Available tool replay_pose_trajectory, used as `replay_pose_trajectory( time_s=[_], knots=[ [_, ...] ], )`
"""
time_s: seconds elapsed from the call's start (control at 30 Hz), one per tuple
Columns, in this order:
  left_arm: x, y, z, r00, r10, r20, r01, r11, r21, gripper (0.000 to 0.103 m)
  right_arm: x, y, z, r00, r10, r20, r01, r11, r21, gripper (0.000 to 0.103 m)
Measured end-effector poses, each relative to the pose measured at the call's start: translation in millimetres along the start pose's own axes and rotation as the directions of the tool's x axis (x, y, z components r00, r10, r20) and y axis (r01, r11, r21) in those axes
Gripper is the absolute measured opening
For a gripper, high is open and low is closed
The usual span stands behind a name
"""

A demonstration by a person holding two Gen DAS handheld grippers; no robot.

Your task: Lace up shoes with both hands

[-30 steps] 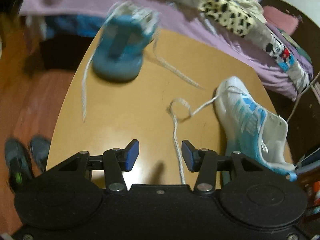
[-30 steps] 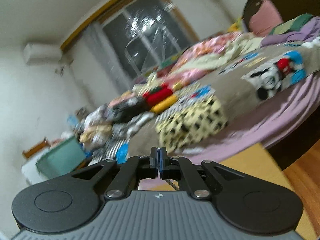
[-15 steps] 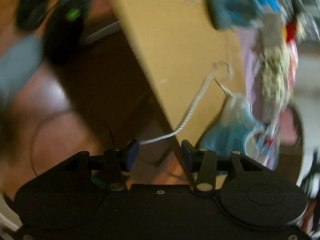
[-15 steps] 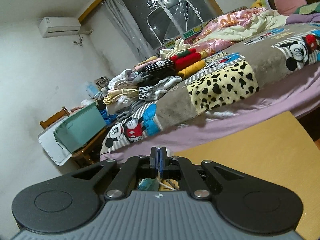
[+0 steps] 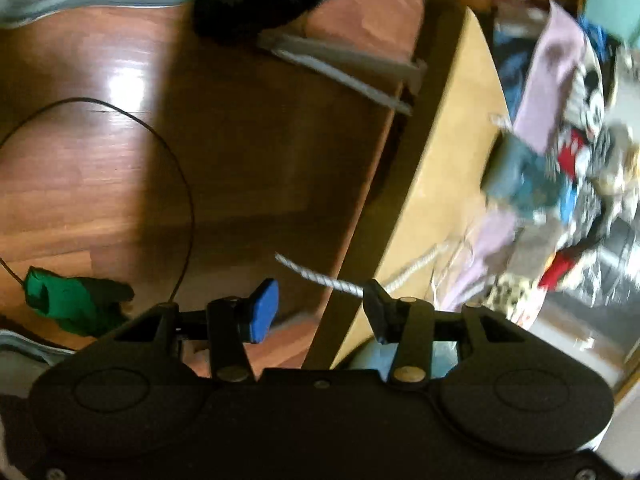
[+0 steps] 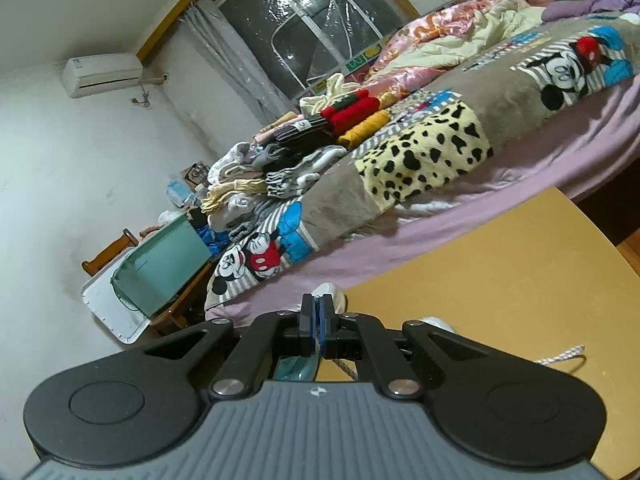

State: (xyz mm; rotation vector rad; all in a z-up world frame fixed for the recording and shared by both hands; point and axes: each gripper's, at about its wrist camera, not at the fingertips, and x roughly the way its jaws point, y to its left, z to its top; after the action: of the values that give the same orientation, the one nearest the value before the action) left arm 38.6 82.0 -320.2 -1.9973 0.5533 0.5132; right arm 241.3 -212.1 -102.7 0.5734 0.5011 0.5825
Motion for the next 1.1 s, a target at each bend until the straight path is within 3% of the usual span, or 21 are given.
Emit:
replay_pose_trajectory(
  time_s=[0.27, 0.4, 0.43, 0.63, 0.83, 0.93, 1.1],
  knots=[
    [14, 12, -1, 0.999, -0.031, 0.038, 0.035, 0.993, -0.11, 0.046, 2, -18, -5, 1.0, -0.014, -0.013, 0.014, 1.0, 0.023, 0.004],
    [19, 11, 1, 0.999, -0.026, 0.044, 0.031, 0.994, -0.1, 0.04, 4, -22, -8, 1.0, -0.017, -0.021, 0.017, 1.0, 0.026, 0.004],
    [18, 10, 2, 0.998, -0.028, 0.05, 0.032, 0.996, -0.087, 0.031, 5, -22, -8, 1.0, -0.017, -0.024, 0.018, 0.999, 0.027, 0.004],
    [17, 2, 3, 0.999, -0.026, 0.036, 0.027, 1.0, -0.005, 0.007, 6, -24, -9, 0.999, -0.02, -0.032, 0.021, 1.0, 0.021, 0.004],
    [0, -22, 4, 0.997, -0.033, 0.068, 0.021, 0.985, 0.173, 0.002, 7, -21, -8, 0.999, -0.016, -0.03, 0.016, 1.0, 0.007, 0.004],
    [-10, -46, 3, 0.995, -0.049, 0.084, 0.023, 0.955, 0.295, 0.002, 6, -20, -7, 1.0, -0.011, -0.021, 0.011, 1.0, 0.007, 0.004],
    [-29, -122, -14, 0.983, -0.173, 0.066, 0.098, 0.789, 0.607, 0.002, 2, -14, -3, 1.0, -0.006, -0.008, 0.006, 0.999, -0.034, 0.004]
  ],
)
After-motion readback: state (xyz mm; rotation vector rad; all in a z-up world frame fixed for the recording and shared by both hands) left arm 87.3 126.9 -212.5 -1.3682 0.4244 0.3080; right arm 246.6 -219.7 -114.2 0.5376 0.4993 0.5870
